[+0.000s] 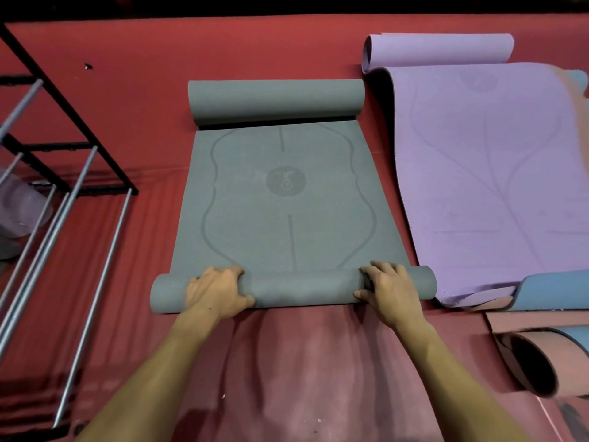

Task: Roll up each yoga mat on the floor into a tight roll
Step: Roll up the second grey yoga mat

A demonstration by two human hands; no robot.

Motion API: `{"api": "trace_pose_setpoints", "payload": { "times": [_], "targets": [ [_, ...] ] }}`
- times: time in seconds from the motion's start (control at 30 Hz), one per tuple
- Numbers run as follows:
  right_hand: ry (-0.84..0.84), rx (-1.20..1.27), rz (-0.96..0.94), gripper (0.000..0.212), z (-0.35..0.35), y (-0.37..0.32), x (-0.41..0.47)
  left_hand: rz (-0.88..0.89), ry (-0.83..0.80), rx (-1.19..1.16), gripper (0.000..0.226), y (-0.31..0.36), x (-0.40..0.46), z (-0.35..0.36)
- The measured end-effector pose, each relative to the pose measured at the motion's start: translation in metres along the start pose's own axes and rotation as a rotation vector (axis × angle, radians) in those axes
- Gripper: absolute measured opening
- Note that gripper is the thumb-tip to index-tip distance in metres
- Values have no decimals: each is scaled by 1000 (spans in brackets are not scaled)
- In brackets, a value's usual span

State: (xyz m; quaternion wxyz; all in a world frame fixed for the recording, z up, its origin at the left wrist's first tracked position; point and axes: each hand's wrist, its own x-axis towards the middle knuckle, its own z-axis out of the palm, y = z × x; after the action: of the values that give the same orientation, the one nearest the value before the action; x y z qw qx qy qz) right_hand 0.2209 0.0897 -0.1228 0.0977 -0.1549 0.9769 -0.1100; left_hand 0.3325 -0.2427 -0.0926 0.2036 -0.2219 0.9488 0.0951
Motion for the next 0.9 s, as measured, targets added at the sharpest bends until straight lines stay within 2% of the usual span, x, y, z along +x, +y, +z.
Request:
{"api": "trace_pose_setpoints", "payload": {
  "times": [0.1, 0.2, 0.27, 0.4, 0.5, 0.63, 0.9],
  "targets": [
    [-9, -79, -40, 69, 4, 6, -2, 54, 74, 62, 73, -3, -2, 15],
    [-91, -175, -74, 90, 5, 8, 0, 71, 157, 100, 79, -4, -2, 30],
    [-72, -215, -56, 99, 9, 5, -1, 66, 186, 97, 80, -3, -2, 36],
    [80, -196, -53, 82, 13, 0, -2, 71, 213, 132, 73, -2, 0, 35],
    [-63, -221, -46, 78, -5, -1, 7, 34, 86, 109, 67, 2, 3, 17],
    [-343, -235, -62, 83, -26, -5, 10, -22, -149, 110, 77, 2, 1, 2],
    [-339, -310, -70, 82, -26, -21, 8, -16, -97, 24, 80, -9, -2, 10]
  ]
}}
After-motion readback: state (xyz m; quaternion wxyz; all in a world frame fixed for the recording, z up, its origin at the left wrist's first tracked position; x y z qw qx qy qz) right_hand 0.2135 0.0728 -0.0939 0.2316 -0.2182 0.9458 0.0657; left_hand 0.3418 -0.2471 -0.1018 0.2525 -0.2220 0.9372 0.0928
